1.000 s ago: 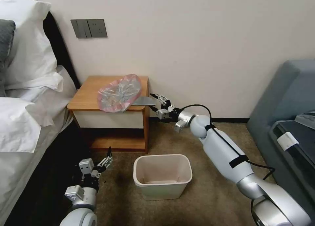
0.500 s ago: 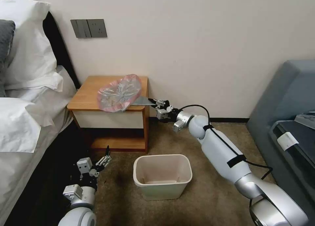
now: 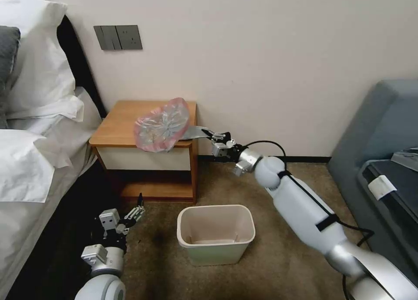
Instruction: Pick up the garbage bag from the table and place it over the trash can.
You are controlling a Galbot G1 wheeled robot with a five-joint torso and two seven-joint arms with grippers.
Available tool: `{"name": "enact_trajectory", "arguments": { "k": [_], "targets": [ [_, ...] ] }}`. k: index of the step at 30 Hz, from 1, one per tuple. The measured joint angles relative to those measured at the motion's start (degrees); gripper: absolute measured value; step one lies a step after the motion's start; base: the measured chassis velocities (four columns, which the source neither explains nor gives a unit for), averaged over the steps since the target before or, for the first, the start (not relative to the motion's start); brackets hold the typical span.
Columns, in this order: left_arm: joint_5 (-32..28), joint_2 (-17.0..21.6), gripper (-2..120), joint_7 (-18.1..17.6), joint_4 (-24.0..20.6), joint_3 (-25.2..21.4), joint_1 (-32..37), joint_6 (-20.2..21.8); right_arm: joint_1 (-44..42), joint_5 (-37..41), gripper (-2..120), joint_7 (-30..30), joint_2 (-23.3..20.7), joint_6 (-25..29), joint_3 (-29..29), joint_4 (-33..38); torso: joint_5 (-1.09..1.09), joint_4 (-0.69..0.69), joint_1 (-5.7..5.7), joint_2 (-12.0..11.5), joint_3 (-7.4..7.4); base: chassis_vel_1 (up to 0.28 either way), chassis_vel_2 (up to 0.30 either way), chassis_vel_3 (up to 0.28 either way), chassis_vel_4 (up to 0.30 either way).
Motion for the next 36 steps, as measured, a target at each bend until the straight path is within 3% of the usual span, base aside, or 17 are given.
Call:
{"name": "enact_trajectory", "arguments": {
  "k": [2, 6, 12, 25, 36],
  "targets": [
    [-0.40, 0.11, 100, -0.19, 0.90, -0.58, -0.52, -0.24, -5.66, 2.86, 0, 0.69, -2.32, -2.67, 0.25, 7.40, 0.00, 0.03, 0.00, 0.01, -0.01, 0.000, 0.000, 0.000, 0.000],
    [-1.04, 0.01, 100, -0.48, 1.83, -0.84, -1.23, -0.33, -13.67, 4.56, 0, 0.87, -4.85, -3.78, 2.06, 14.29, 0.03, 0.02, 0.00, 0.01, -0.01, 0.000, 0.000, 0.000, 0.000],
    [-1.85, -0.09, 100, -0.95, 3.00, -1.31, -3.03, -0.23, -22.56, 4.37, 0, 0.77, -8.10, -2.41, 5.98, 20.28, 0.01, 0.02, 0.00, 0.01, -0.01, 0.000, 0.000, 0.000, 0.000],
    [-2.30, -0.17, 100, -2.89, 4.25, -0.68, -3.96, -0.25, -38.25, -0.02, 0, -0.13, -12.26, 3.51, 12.06, 22.20, 0.01, 0.01, -0.01, 0.01, 0.00, 0.000, 0.000, 0.000, 0.000],
    [-1.76, -0.29, 100, -2.91, 3.85, 0.04, -3.92, -0.26, -39.91, -0.37, 0, -2.01, -14.53, 5.60, 13.49, 20.91, 0.01, 0.02, 0.00, 0.01, 0.00, 0.000, 0.000, 0.000, 0.000]
  ]
}}
